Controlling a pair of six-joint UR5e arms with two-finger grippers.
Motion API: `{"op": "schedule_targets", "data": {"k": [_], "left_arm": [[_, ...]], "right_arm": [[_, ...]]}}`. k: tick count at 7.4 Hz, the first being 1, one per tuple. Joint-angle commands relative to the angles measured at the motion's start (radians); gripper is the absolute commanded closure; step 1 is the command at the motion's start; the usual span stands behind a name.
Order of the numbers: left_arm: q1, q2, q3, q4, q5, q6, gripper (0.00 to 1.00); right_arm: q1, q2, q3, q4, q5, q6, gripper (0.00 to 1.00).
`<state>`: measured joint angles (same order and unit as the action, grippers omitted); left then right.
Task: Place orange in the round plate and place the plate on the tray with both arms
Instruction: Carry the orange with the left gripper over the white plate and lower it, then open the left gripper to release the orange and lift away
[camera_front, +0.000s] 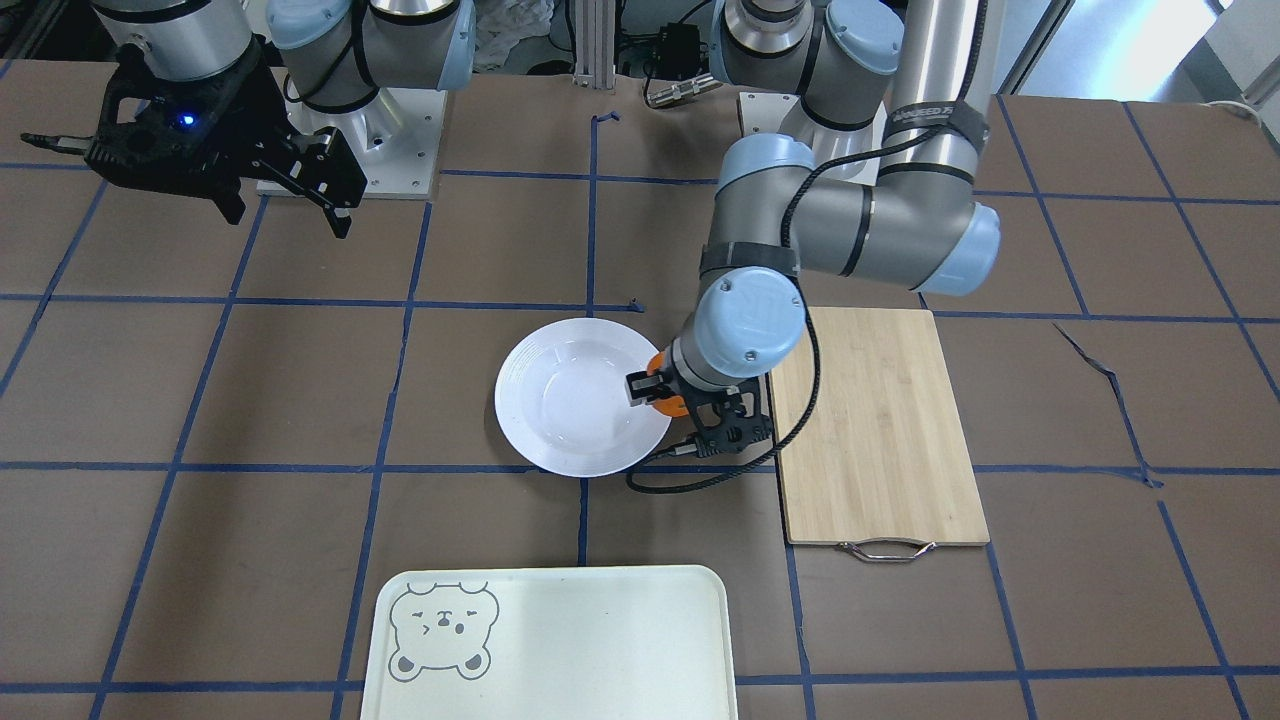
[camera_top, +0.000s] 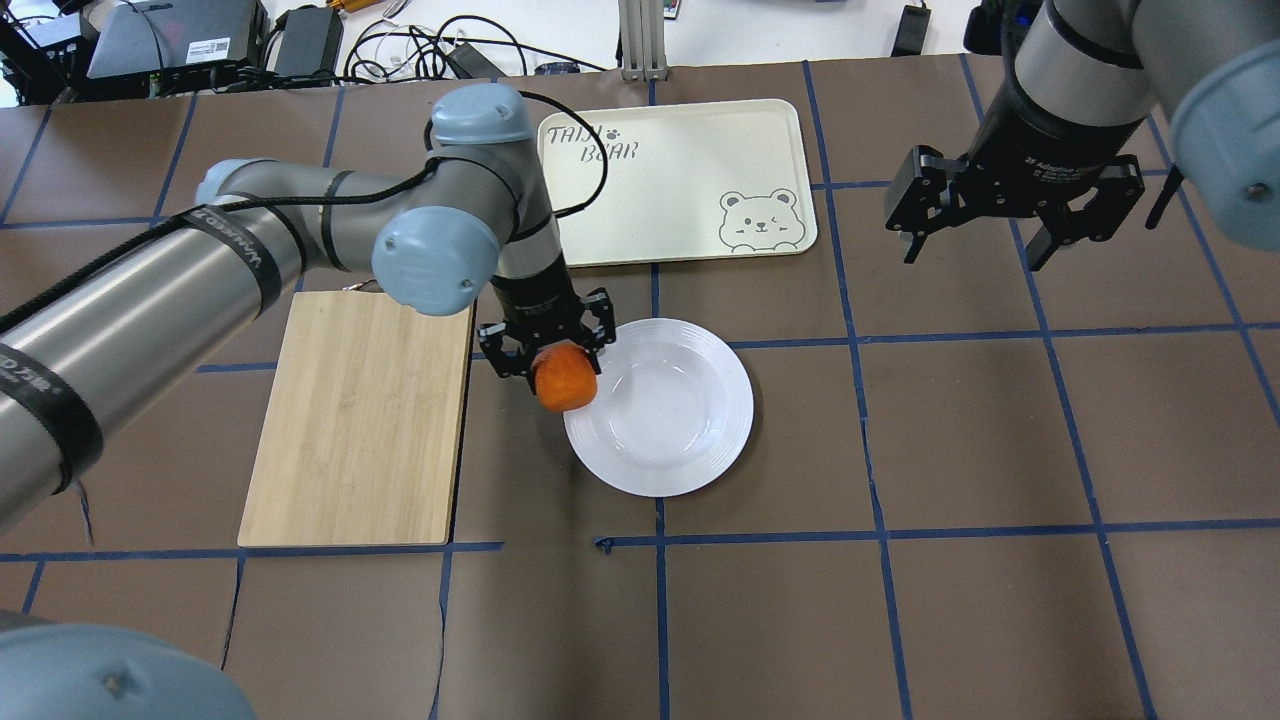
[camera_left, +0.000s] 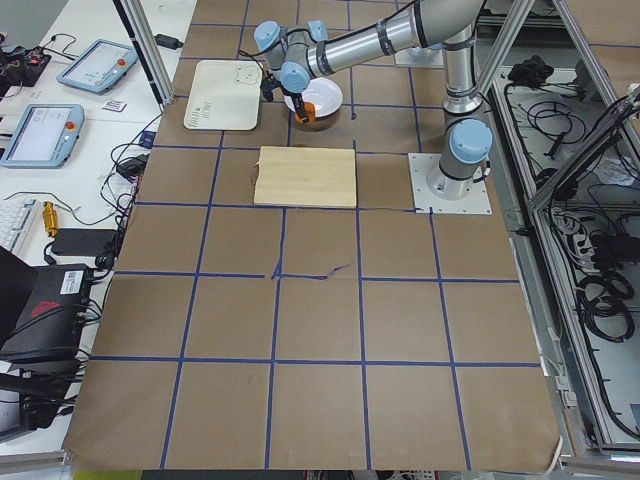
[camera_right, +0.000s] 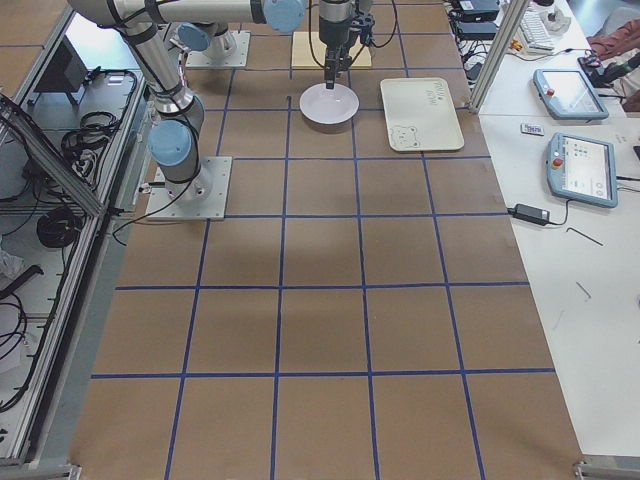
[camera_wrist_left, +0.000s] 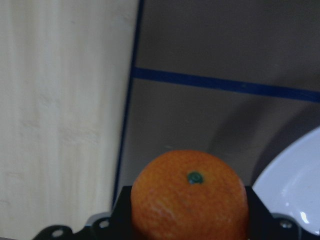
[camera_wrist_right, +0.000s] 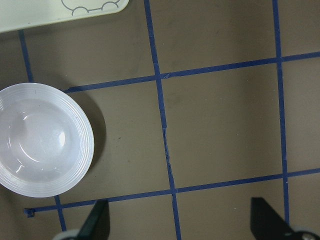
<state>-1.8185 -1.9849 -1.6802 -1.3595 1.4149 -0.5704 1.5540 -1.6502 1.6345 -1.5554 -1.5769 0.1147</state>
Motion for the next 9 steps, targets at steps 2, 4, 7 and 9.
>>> {"op": "schedule_targets", "data": {"k": [2,4,7,9], "left_arm": [[-0.145,-0.031,-0.059,0.152,-0.05,-0.135,0.21],[-0.115,0.006,-0.053,0.177,0.042,-0.106,0.0],[-0.007,0.118,0.16,-0.09,0.212,0.083,0.0],[0.028,0.188,0.363,-0.356,0.268,0.258,0.0]], "right_arm": [[0.0,0.001,0.002,0.0,-0.002,-0.001,0.0],[0.0,0.001,0.002,0.0,-0.002,-0.001,0.0],[0.0,0.003,0.004,0.0,-0.002,-0.001,0.0],[0.0,0.003,0.005,0.0,0.0,0.0,0.0]]}}
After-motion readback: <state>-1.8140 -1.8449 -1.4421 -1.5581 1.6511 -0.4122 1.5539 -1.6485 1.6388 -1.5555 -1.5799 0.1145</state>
